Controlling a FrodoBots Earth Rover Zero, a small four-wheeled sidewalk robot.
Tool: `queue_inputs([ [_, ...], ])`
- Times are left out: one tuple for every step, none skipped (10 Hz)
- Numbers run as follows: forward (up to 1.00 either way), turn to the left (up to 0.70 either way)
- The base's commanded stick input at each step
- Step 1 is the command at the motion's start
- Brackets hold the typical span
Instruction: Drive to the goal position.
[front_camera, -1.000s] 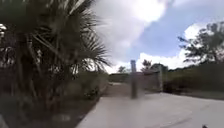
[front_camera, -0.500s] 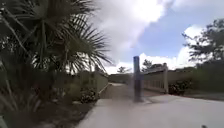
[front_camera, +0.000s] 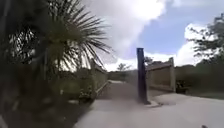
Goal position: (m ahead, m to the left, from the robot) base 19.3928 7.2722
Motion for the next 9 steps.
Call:
queue_inputs([
  [0.85,0.0],
  [0.85,0.0],
  [0.85,0.0],
  [0.85,0.0],
  [0.85,0.0],
  [0.85,0.0],
  [0.85,0.0],
  [0.85,0.0],
  [0.85,0.0],
])
